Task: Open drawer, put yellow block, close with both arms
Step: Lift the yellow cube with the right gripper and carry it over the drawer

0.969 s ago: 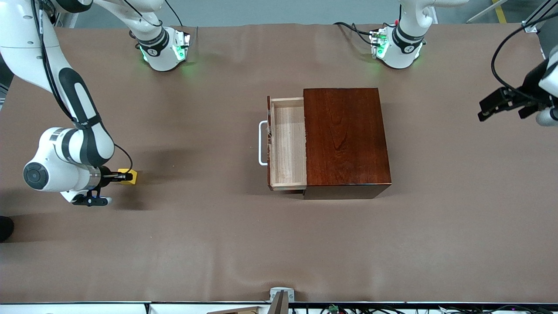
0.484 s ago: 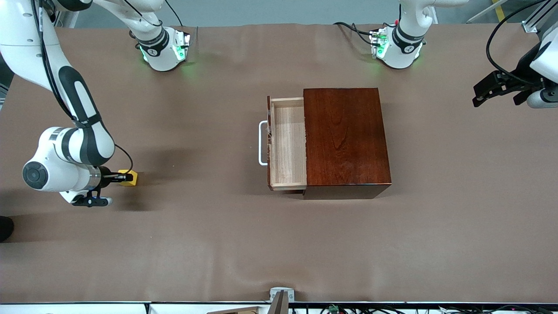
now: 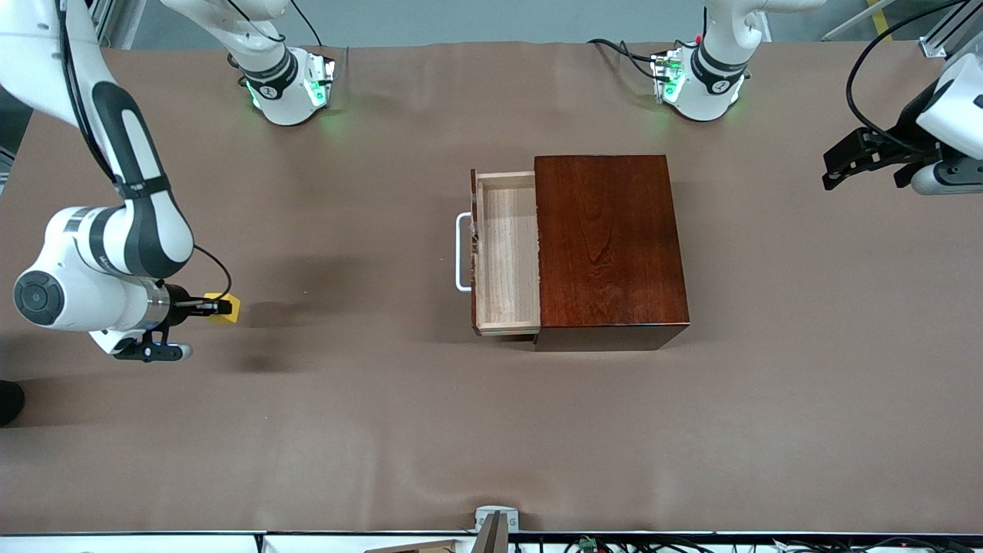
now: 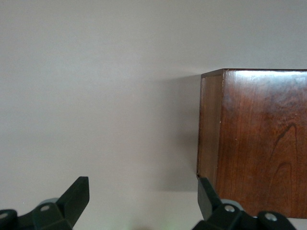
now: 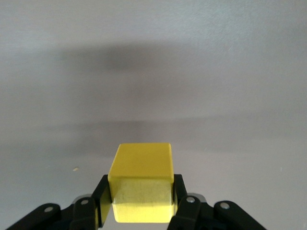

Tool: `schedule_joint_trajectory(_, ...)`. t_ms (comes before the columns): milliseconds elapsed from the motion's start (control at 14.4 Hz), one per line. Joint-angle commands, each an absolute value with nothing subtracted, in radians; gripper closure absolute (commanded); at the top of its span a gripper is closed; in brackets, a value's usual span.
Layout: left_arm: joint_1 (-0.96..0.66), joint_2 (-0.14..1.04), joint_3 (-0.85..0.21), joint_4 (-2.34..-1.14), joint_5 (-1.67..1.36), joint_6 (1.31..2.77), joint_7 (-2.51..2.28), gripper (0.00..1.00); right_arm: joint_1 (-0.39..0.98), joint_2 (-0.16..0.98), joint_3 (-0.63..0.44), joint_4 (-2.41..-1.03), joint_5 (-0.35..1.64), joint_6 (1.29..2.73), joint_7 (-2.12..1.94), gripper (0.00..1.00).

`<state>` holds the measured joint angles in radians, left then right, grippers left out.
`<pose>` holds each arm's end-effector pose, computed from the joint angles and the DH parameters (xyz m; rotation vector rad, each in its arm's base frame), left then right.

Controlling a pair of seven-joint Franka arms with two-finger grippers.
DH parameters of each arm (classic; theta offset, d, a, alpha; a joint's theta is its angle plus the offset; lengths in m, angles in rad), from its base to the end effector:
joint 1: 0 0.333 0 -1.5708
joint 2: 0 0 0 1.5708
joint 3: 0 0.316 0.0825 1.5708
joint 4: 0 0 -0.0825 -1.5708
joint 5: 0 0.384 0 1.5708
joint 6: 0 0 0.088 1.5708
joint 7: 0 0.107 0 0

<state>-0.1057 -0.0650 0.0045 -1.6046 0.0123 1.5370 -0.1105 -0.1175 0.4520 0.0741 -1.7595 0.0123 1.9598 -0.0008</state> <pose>0.5282 -0.0522 0.6409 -3.1293 -0.0152 0.0021 0.6273 -0.0298 0.2930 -3.0673 0.0798 0.3849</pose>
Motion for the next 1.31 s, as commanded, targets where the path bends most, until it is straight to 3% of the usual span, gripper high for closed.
schedule_joint_trajectory(0,-0.110,-0.039,-0.015,-1.565,0.029,1.539,-0.127,0.00,-0.083,0.396,0.072,-1.749,0.034,1.899,0.072,0.99)
schedule_joint_trajectory(761,-0.094,0.011,-0.040,-1.545,0.031,1.583,-0.127,0.00,0.086,0.223,0.074,-1.694,0.063,1.674,0.446,1.00)
schedule_joint_trajectory(1246,-0.091,0.018,-0.038,-1.552,0.028,1.605,-0.140,0.00,0.234,0.190,0.075,-1.537,0.083,1.471,0.762,1.00)
